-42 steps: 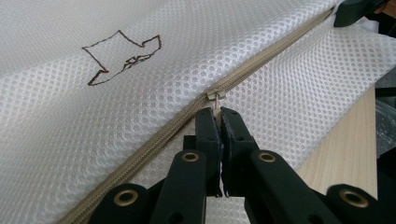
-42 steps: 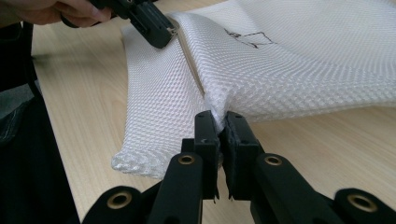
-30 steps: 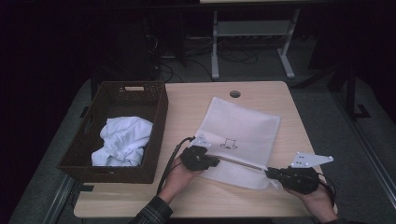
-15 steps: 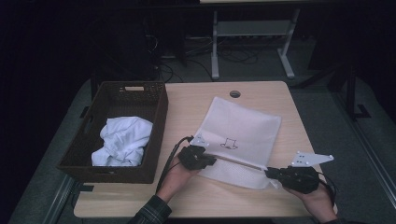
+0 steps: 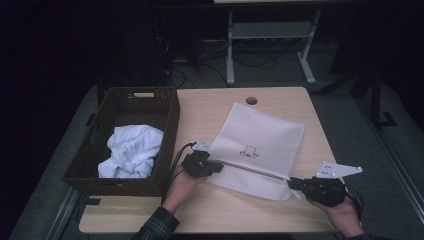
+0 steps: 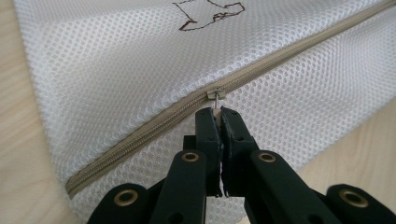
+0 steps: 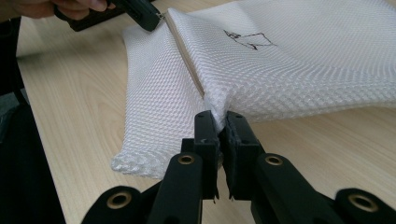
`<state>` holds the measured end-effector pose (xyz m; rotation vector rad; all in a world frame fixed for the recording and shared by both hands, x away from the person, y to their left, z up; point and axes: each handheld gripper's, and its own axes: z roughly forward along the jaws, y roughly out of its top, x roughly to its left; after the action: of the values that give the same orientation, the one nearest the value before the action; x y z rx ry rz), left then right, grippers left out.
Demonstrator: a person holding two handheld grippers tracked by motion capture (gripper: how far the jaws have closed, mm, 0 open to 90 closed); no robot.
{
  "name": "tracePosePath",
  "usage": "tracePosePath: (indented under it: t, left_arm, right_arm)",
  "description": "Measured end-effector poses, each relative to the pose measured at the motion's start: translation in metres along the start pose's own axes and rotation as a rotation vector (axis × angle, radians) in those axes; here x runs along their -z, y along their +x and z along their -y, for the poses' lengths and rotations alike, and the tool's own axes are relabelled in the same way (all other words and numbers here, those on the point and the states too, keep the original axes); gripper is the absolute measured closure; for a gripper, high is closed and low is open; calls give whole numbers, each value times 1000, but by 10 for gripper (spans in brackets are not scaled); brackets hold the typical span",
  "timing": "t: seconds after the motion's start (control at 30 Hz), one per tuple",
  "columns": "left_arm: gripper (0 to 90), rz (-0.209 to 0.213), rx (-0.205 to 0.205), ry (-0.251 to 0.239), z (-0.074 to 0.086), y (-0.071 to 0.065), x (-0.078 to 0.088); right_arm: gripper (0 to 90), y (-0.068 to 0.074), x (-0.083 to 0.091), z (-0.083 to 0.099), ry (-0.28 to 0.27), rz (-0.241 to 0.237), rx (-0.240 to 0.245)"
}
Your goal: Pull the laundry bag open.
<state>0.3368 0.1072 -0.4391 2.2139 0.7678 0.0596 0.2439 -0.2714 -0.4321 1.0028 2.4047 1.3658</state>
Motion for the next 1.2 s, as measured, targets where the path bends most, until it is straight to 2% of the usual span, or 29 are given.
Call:
tracePosePath:
  t: [0.07,0.1,0.13,0.17,0.2,0.3,0.37,0.47,0.5,0.53,0.6,0.63,0.67,0.7,0.73,0.77,0.8,0.87,0.93,0.97,1.0,1.03,1.1,1.13,1.2]
  left_arm:
    - [871,14,5,-1,1,2,0]
    - [871,-7,1,7,1,2,0]
    - [871,-48,-11,24,2,4,0]
    - [871,-41,33,11,6,13,2]
    - [871,-33,40,4,7,14,3]
    - [871,-55,18,13,5,12,4]
    - [871,-41,24,8,6,13,4]
    - [871,-45,27,8,6,15,4]
    - [871,-46,48,8,7,17,3]
    - [871,-67,39,19,6,16,2]
    - [871,-74,37,26,7,16,1]
    - [871,-132,40,43,9,20,3]
    - [871,-132,40,43,9,20,3]
    - [871,-89,106,9,13,30,8]
    - [871,-89,106,9,13,30,8]
    - [871,-113,76,22,11,26,8]
    - [871,-119,68,29,10,25,7]
    - [871,-95,83,23,11,27,6]
    - [872,-164,76,49,12,29,5]
    - [872,-163,97,47,14,32,5]
    - [872,-135,130,32,15,34,4]
    - [871,-148,113,38,14,32,2]
    - [871,-148,113,38,14,32,2]
    - [871,-153,97,39,11,30,-2]
    - [870,-129,104,15,9,30,-2]
  right_arm:
    - [835,0,-1,0,1,1,2]
    - [835,0,-1,0,0,1,1]
    - [835,0,0,0,1,8,2]
    - [835,-2,3,1,-1,21,-6]
    - [835,-4,4,2,-4,22,-14]
    - [835,-4,3,2,-1,22,-13]
    - [835,-4,4,2,-3,22,-14]
    - [835,-4,5,2,-2,27,-13]
    - [835,-4,4,2,-3,23,-15]
    - [835,-3,3,1,2,25,-8]
    - [835,-1,1,0,14,33,3]
    - [836,-2,2,0,16,42,3]
    - [836,-2,3,0,17,55,1]
    - [836,-5,5,2,14,58,-5]
    - [836,-7,6,3,8,49,-18]
    - [836,-7,6,4,10,49,-21]
    - [836,-7,5,4,15,54,-15]
    - [837,-8,6,4,16,60,-14]
    - [837,-10,8,4,18,77,-23]
    - [837,-12,9,5,25,94,-23]
    - [837,-15,11,7,24,105,-34]
    - [837,-17,11,8,21,103,-52]
    - [837,-18,10,10,31,112,-56]
    - [836,-20,9,10,37,124,-54]
    - [834,-24,13,11,19,126,-61]
